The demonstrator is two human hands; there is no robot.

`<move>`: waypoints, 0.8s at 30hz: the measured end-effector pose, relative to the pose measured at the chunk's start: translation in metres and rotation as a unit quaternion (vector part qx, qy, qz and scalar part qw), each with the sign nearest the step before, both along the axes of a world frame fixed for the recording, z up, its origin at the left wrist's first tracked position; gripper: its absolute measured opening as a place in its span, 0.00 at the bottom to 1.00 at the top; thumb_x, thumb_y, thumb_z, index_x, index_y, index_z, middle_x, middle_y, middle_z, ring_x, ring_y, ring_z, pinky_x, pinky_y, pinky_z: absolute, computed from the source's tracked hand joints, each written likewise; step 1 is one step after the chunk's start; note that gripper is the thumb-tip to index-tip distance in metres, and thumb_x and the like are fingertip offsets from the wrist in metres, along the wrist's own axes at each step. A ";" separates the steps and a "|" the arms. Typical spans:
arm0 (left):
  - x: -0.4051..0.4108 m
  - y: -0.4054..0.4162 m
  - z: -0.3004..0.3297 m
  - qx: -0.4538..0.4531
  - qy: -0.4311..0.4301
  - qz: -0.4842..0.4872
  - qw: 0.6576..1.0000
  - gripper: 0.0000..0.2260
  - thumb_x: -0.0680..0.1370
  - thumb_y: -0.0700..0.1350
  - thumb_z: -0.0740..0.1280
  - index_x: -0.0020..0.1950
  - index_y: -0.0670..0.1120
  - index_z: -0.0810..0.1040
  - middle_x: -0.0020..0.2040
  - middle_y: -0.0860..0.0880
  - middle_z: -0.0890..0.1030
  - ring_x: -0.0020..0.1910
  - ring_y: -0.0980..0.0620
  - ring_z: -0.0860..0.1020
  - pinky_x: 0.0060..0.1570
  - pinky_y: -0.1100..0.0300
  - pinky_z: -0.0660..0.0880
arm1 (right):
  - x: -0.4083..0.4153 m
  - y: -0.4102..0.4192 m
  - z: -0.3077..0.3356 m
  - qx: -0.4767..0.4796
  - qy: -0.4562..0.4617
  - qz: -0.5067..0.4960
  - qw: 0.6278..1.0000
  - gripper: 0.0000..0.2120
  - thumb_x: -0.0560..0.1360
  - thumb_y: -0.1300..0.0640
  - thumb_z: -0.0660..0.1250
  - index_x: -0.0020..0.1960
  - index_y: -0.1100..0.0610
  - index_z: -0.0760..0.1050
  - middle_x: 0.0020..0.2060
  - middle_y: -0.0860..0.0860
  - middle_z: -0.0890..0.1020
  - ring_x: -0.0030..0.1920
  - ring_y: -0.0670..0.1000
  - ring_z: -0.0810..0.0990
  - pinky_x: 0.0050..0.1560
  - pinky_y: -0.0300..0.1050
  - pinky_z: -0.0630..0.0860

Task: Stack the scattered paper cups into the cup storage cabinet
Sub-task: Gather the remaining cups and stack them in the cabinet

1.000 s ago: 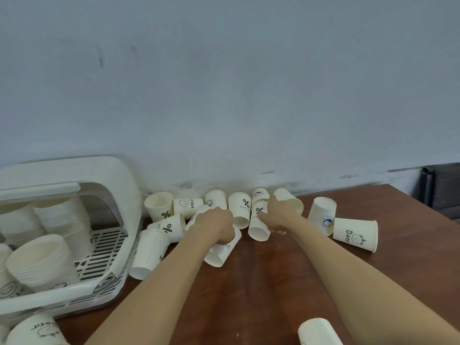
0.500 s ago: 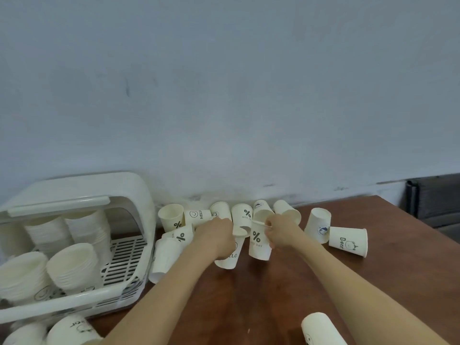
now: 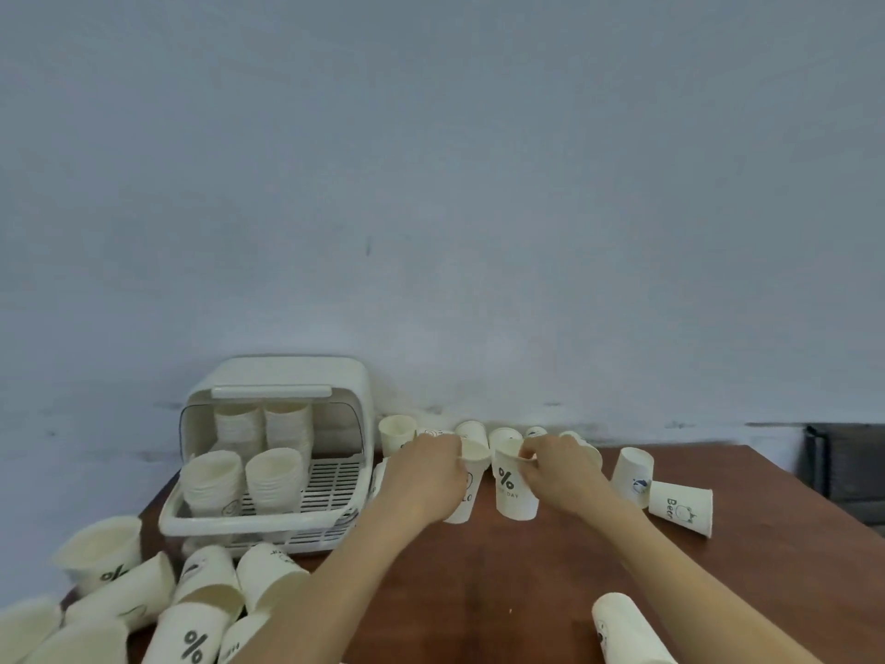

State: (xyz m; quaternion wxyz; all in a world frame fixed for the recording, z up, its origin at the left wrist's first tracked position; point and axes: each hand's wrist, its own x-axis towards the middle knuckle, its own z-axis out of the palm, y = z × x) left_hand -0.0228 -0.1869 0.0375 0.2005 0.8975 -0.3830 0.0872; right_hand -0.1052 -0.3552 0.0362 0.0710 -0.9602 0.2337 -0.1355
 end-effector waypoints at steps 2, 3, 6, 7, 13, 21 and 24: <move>-0.006 0.019 0.006 -0.008 -0.011 0.008 1.000 0.10 0.79 0.46 0.55 0.51 0.46 0.76 0.49 0.47 0.79 0.48 0.45 0.77 0.42 0.54 0.72 | -0.004 0.012 0.006 -0.014 -0.014 0.009 1.000 0.11 0.76 0.55 0.58 0.51 0.53 0.79 0.47 0.51 0.80 0.49 0.52 0.77 0.34 0.41 0.63; -0.007 0.028 0.008 -0.011 -0.015 0.013 1.000 0.11 0.79 0.47 0.55 0.52 0.47 0.76 0.49 0.47 0.79 0.48 0.45 0.77 0.44 0.53 0.73 | -0.005 0.017 0.007 -0.013 -0.021 0.018 1.000 0.11 0.76 0.56 0.58 0.50 0.53 0.79 0.47 0.50 0.80 0.49 0.52 0.78 0.35 0.41 0.66; -0.005 0.058 0.015 -0.021 -0.027 0.028 0.999 0.11 0.79 0.48 0.55 0.53 0.48 0.75 0.49 0.48 0.80 0.49 0.46 0.77 0.46 0.52 0.74 | -0.003 0.034 0.010 -0.008 -0.031 0.051 0.998 0.10 0.75 0.56 0.58 0.48 0.53 0.78 0.46 0.50 0.81 0.48 0.53 0.78 0.45 0.48 0.74; -0.002 0.068 0.017 -0.025 -0.033 0.035 0.999 0.11 0.79 0.48 0.55 0.53 0.48 0.75 0.49 0.48 0.80 0.49 0.46 0.77 0.46 0.51 0.74 | -0.002 0.041 0.011 -0.012 -0.032 0.065 0.997 0.10 0.75 0.55 0.58 0.48 0.52 0.78 0.45 0.51 0.81 0.47 0.53 0.78 0.46 0.48 0.75; 0.013 0.136 0.022 -0.074 -0.037 0.073 0.994 0.08 0.79 0.49 0.58 0.47 0.52 0.76 0.42 0.52 0.81 0.43 0.49 0.78 0.41 0.54 0.75 | 0.017 0.095 0.013 0.012 -0.091 0.143 0.985 0.09 0.76 0.54 0.60 0.50 0.50 0.79 0.40 0.48 0.82 0.44 0.50 0.78 0.39 0.46 0.74; 0.057 0.225 0.015 -0.126 -0.044 0.184 0.974 0.09 0.79 0.49 0.60 0.48 0.51 0.80 0.42 0.52 0.81 0.43 0.50 0.78 0.41 0.55 0.76 | 0.070 0.174 0.008 0.056 -0.157 0.219 0.961 0.09 0.76 0.53 0.61 0.48 0.49 0.80 0.41 0.48 0.83 0.44 0.51 0.79 0.45 0.48 0.75; 0.079 0.243 0.007 -0.133 -0.058 0.224 0.964 0.10 0.79 0.49 0.61 0.49 0.50 0.82 0.42 0.50 0.82 0.43 0.47 0.78 0.42 0.53 0.76 | 0.095 0.199 0.004 0.045 -0.161 0.232 0.958 0.11 0.78 0.54 0.61 0.51 0.52 0.81 0.43 0.49 0.84 0.46 0.53 0.79 0.44 0.47 0.74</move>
